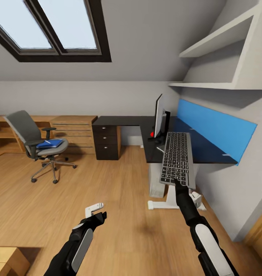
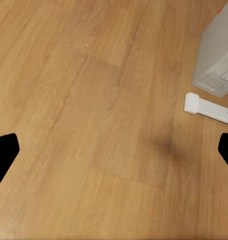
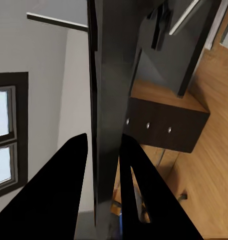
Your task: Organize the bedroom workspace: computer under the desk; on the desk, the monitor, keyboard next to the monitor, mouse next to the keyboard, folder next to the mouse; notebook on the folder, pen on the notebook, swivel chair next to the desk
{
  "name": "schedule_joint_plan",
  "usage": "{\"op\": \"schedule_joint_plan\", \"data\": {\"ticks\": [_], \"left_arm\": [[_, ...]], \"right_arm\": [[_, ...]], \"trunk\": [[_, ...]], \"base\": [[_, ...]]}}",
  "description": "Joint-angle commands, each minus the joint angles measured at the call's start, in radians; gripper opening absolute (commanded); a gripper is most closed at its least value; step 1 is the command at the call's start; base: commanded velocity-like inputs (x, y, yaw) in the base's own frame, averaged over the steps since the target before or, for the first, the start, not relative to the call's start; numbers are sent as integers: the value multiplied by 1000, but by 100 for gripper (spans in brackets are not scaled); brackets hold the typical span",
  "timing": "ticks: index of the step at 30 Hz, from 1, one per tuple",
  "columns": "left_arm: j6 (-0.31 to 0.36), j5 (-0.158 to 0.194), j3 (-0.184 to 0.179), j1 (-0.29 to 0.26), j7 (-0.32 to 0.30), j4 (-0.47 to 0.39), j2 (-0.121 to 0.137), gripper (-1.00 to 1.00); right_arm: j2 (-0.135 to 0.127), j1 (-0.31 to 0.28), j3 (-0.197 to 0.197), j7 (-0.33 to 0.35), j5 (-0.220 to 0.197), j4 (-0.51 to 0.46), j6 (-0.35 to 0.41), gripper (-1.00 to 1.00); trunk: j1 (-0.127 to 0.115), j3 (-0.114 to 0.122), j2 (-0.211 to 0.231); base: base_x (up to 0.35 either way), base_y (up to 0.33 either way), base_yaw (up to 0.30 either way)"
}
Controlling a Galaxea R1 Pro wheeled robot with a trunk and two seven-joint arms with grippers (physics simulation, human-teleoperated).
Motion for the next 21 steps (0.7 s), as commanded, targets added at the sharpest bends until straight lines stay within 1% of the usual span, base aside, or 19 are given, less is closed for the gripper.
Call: {"op": "schedule_joint_plan", "data": {"ticks": [1, 7, 10, 13, 21], "left_arm": [[2, 11, -2, 0, 9, -1, 1, 100], [2, 11, -2, 0, 8, -1, 5, 100], [2, 11, -2, 0, 7, -1, 5, 100], [2, 11, -2, 0, 7, -1, 6, 100], [2, 11, -3, 0, 8, -1, 6, 100]], "right_arm": [[-1, -1, 3, -1, -10, -1, -5, -100], [0, -1, 8, -2, -10, -1, -5, -100], [0, -1, 9, -2, -10, -1, -5, -100], [0, -1, 10, -2, -9, -1, -5, -100], [-1, -1, 47, -2, -7, -1, -5, -100]], "trunk": [[0, 1, -1], [0, 10, -1], [0, 14, -1], [0, 18, -1], [0, 25, -1]], "base": [[-22, 263, 53], [-7, 286, 96], [-1, 188, 147], [0, 61, 178], [0, 5, 232]]}}
